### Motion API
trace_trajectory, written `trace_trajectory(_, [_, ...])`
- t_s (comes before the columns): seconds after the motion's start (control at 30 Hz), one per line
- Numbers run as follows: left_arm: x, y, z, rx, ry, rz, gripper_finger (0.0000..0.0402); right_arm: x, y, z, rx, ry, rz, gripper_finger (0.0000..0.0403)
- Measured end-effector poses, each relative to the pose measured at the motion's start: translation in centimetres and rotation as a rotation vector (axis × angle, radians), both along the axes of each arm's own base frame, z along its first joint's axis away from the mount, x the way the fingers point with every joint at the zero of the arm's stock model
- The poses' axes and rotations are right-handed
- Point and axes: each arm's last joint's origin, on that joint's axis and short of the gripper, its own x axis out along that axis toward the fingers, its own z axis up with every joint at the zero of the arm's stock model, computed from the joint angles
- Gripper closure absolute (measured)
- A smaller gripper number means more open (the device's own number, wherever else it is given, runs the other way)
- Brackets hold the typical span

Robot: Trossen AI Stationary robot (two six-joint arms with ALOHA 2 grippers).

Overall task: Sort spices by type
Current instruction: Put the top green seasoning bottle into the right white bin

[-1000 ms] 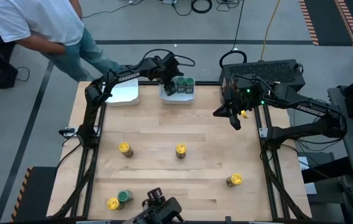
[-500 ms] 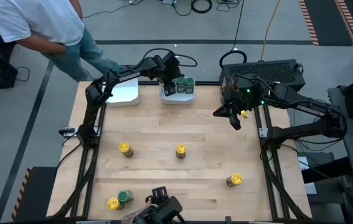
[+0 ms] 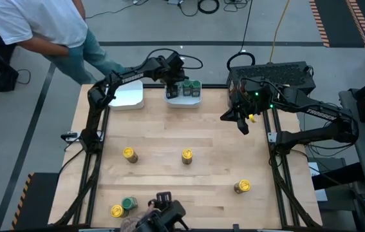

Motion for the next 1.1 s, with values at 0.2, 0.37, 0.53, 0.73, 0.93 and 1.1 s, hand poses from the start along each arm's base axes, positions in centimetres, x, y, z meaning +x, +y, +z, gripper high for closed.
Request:
trace_trajectory(0.2, [-0.33, 0.44, 0.05, 0.02, 0.014, -0.026, 0.0194, 0.01, 0.0, 0.01, -0.001, -0.002, 0.0, 0.0403])
trace_trajectory(0.37, [-0.34, 0.5, 0.06, 0.044, 0.035, -0.091, 0.0194, 0.05, -0.02, 0.07, -0.003, -0.009, 0.0, 0.0403])
trace_trajectory(0.53, [-0.32, 0.47, 0.06, 0.044, 0.034, -0.089, 0.0194, 0.06, -0.02, 0.09, -0.004, -0.012, 0.0, 0.0403])
trace_trajectory(0.73, [-0.22, 0.34, 0.06, 0.046, 0.036, -0.091, 0.0191, 0.06, -0.02, 0.09, -0.004, -0.012, 0.0, 0.0403])
trace_trajectory(0.93, [-0.24, 0.35, 0.04, 0.048, 0.04, -0.087, 0.0155, 0.07, -0.02, 0.09, -0.005, -0.012, 0.001, 0.0403])
trace_trajectory(1.1, [-0.32, 0.42, 0.04, 0.072, 0.063, -0.071, 0.0112, 0.06, -0.02, 0.08, -0.01, -0.012, 0.004, 0.0403])
